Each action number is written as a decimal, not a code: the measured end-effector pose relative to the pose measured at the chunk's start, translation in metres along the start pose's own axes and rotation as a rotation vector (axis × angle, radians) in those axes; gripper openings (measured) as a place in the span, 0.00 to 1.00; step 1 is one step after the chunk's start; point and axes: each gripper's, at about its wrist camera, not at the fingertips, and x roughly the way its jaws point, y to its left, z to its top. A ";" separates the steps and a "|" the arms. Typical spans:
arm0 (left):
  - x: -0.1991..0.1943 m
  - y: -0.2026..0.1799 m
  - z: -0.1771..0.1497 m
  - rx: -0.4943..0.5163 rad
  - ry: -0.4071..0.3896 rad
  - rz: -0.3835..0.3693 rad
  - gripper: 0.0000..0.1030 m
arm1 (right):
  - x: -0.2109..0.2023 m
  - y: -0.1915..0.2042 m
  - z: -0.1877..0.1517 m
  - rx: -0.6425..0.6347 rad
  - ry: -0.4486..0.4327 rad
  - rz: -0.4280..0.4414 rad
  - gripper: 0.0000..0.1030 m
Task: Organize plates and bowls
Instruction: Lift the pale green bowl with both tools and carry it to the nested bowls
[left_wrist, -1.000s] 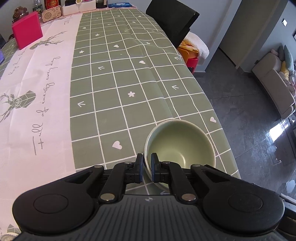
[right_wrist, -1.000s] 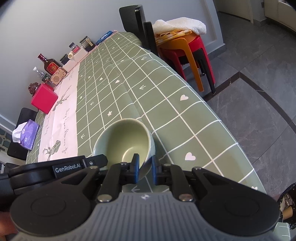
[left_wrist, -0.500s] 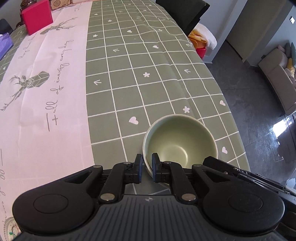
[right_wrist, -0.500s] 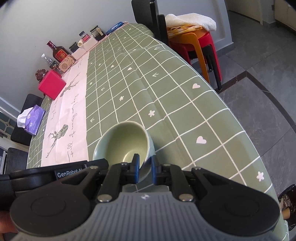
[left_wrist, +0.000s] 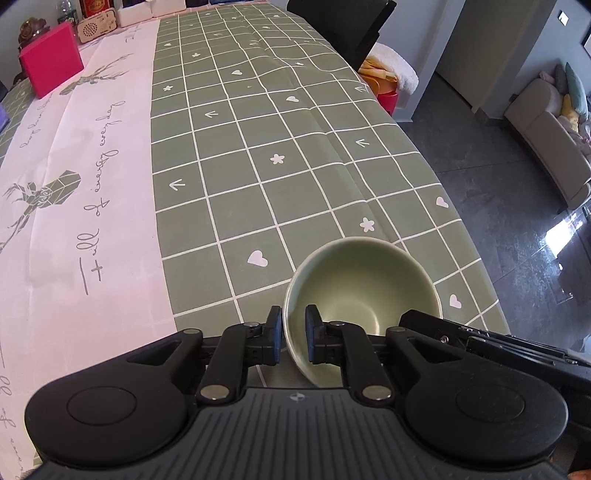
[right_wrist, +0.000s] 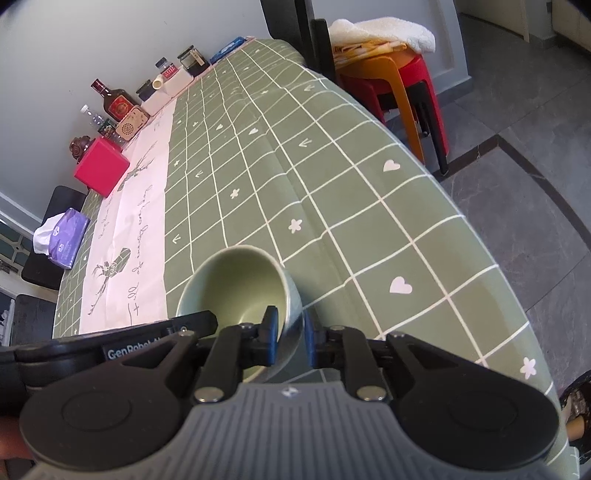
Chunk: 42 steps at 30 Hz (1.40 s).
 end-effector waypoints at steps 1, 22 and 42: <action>0.000 0.000 0.000 0.004 -0.001 0.003 0.07 | 0.001 -0.001 0.000 0.007 -0.001 0.000 0.12; -0.102 -0.003 -0.021 0.010 -0.120 0.049 0.06 | -0.071 0.039 -0.024 -0.067 -0.112 0.058 0.09; -0.196 0.031 -0.109 -0.122 -0.112 -0.018 0.08 | -0.159 0.096 -0.103 -0.285 -0.089 0.072 0.07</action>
